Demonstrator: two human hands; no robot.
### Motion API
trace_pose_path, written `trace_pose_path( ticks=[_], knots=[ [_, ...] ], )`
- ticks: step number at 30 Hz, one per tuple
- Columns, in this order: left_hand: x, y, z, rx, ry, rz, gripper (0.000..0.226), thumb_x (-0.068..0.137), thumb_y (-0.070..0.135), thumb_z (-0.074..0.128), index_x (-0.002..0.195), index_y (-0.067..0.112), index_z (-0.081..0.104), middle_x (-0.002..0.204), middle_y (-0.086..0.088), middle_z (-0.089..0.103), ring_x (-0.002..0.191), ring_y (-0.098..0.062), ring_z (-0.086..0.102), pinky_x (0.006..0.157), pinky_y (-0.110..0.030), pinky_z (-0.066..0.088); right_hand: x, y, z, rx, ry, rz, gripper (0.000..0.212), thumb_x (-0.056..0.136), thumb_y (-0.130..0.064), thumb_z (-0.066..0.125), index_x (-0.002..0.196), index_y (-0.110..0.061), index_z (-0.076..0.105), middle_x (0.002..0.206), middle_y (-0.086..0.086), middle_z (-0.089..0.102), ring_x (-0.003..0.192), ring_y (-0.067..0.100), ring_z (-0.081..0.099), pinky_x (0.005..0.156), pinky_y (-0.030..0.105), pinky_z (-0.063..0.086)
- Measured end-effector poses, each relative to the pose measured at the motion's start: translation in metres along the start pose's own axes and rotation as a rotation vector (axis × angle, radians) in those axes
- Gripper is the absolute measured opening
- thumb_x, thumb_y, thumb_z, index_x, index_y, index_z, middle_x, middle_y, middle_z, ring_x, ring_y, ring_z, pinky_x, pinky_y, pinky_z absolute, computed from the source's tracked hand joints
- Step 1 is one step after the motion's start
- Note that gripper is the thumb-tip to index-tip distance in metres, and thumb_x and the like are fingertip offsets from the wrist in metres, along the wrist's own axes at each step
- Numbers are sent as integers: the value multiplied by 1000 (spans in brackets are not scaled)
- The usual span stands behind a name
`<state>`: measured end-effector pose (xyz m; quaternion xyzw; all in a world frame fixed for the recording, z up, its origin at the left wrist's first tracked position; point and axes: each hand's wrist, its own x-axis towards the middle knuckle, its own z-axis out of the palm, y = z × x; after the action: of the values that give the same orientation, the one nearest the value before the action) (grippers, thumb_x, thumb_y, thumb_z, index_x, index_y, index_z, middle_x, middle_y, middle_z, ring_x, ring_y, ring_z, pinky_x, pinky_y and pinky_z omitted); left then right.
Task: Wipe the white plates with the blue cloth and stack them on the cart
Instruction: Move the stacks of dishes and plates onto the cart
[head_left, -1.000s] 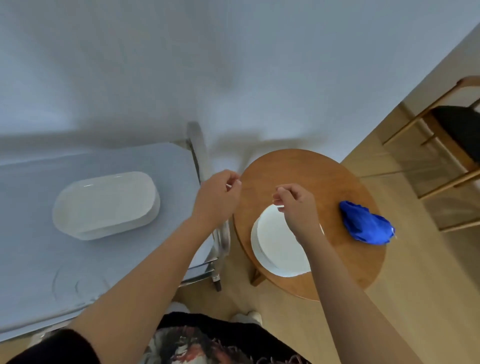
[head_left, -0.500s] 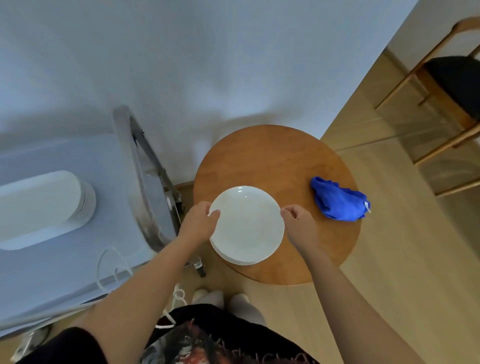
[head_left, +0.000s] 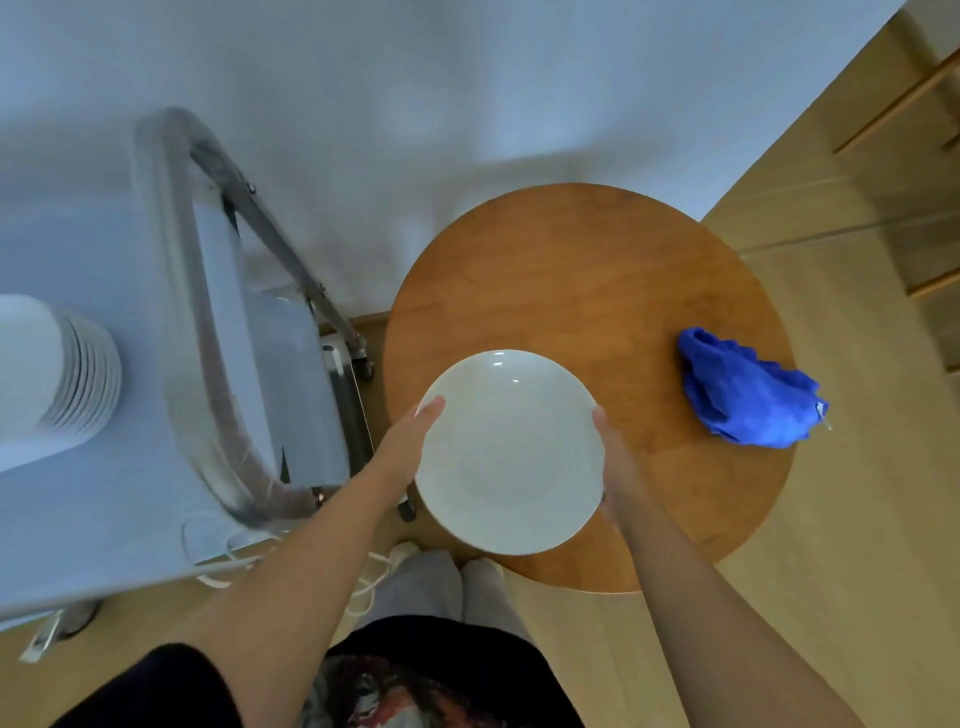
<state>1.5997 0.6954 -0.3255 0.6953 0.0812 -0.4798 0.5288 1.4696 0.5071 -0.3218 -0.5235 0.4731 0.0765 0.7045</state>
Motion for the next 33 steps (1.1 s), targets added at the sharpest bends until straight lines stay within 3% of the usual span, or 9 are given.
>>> trace_pose_path(
  ticks=[4, 8, 10, 12, 15, 18, 22, 27, 33],
  knots=[
    [9, -13, -2, -190, 1, 14, 35, 98, 49, 36, 110, 29, 62, 102, 4, 72, 95, -17, 68, 73, -31, 50, 10, 8, -3, 171, -74, 65, 51, 94, -63, 25, 92, -44, 72, 105, -4, 73, 99, 15, 69, 80, 38, 53],
    [11, -14, 0, -262, 4, 34, 36, 98, 47, 38, 113, 24, 62, 101, 2, 73, 88, -15, 71, 66, -28, 54, 13, 11, -1, 262, -88, 78, 52, 95, -62, 27, 91, -40, 74, 106, -2, 73, 99, 19, 69, 74, 37, 54],
    [9, -13, 1, -283, -11, 33, 34, 98, 46, 37, 110, 25, 62, 96, 5, 74, 85, -13, 71, 63, -27, 54, 12, 12, -3, 307, -102, 74, 49, 95, -59, 29, 101, -36, 73, 111, 1, 71, 104, 24, 67, 81, 43, 54],
    [3, -13, 2, -292, -5, 29, 34, 99, 45, 35, 106, 27, 63, 92, 8, 75, 82, -11, 71, 65, -27, 51, 8, 12, -5, 327, -137, 51, 49, 96, -57, 31, 112, -30, 68, 117, 5, 68, 108, 28, 65, 84, 46, 53],
    [-12, -13, 4, -307, 21, 37, 34, 99, 46, 34, 104, 29, 63, 89, 9, 75, 81, -11, 71, 65, -27, 50, -3, 10, -7, 330, -171, 20, 47, 95, -54, 33, 106, -31, 72, 117, 6, 68, 105, 27, 66, 77, 43, 55],
    [-34, -8, 6, -325, 35, 66, 35, 100, 46, 33, 105, 29, 63, 93, 9, 74, 88, -14, 68, 69, -29, 48, -19, 1, -8, 317, -155, 33, 49, 96, -56, 32, 116, -27, 66, 119, 7, 67, 108, 29, 64, 90, 49, 50],
    [-72, 3, 4, -343, 35, 111, 39, 99, 49, 32, 114, 28, 61, 105, 4, 70, 96, -16, 65, 71, -30, 47, -52, -17, -6, 284, -137, 39, 48, 97, -55, 30, 112, -27, 66, 108, 3, 72, 96, 24, 70, 71, 39, 56],
    [-117, 8, -4, -370, 54, 184, 34, 98, 49, 35, 106, 32, 65, 97, 8, 74, 94, -16, 67, 71, -32, 49, -101, -34, 5, 283, -180, -18, 46, 97, -54, 35, 100, -26, 72, 105, 4, 73, 89, 23, 71, 60, 34, 56],
    [-179, 1, -28, -489, 118, 198, 26, 94, 45, 48, 102, 26, 64, 97, -1, 72, 94, -24, 64, 77, -38, 50, -161, -43, 34, 259, -240, -109, 46, 97, -51, 35, 116, -21, 65, 107, 8, 72, 90, 25, 69, 76, 41, 53]
  ],
)
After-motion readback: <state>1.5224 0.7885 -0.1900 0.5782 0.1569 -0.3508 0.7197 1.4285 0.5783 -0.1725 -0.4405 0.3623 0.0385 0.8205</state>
